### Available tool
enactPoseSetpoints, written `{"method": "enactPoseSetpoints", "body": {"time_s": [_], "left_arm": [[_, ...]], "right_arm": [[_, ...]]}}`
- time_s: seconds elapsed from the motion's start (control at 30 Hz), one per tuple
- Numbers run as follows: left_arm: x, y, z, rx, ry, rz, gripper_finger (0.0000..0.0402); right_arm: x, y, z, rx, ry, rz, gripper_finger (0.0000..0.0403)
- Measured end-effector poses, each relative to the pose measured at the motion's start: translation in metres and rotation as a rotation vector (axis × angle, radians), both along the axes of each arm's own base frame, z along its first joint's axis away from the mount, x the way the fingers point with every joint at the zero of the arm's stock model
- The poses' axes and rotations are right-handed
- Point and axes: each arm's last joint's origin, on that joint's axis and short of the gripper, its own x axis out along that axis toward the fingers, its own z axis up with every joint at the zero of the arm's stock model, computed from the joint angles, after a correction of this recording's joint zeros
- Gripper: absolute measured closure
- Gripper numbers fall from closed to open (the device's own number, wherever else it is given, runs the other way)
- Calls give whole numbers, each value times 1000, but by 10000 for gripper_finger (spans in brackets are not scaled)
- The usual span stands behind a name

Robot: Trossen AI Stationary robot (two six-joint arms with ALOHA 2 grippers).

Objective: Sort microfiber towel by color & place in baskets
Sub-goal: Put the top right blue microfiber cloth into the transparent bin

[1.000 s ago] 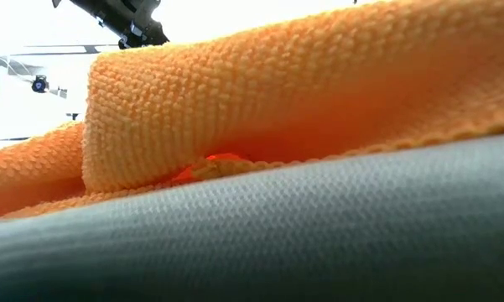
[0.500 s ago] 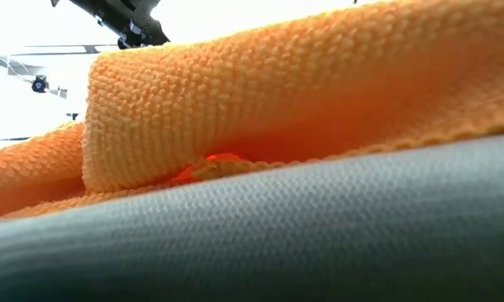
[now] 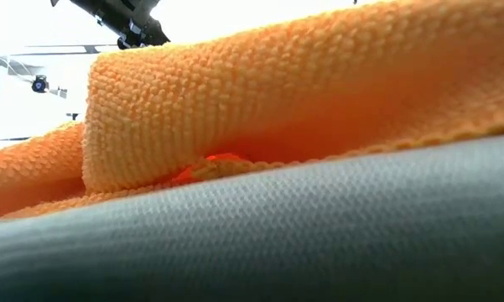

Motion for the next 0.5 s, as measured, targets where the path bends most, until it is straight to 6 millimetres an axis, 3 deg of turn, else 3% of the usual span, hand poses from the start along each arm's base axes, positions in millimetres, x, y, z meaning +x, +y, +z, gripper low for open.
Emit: {"method": "enactPoseSetpoints", "body": {"time_s": [0.2,0.5], "left_arm": [[0,0,0,0,-1,0,323],[0,0,0,-1,-3,1,323]], "right_arm": [[0,19,20,-65,-175,74,394],[11,49,35,-84,-319,253,394]]}}
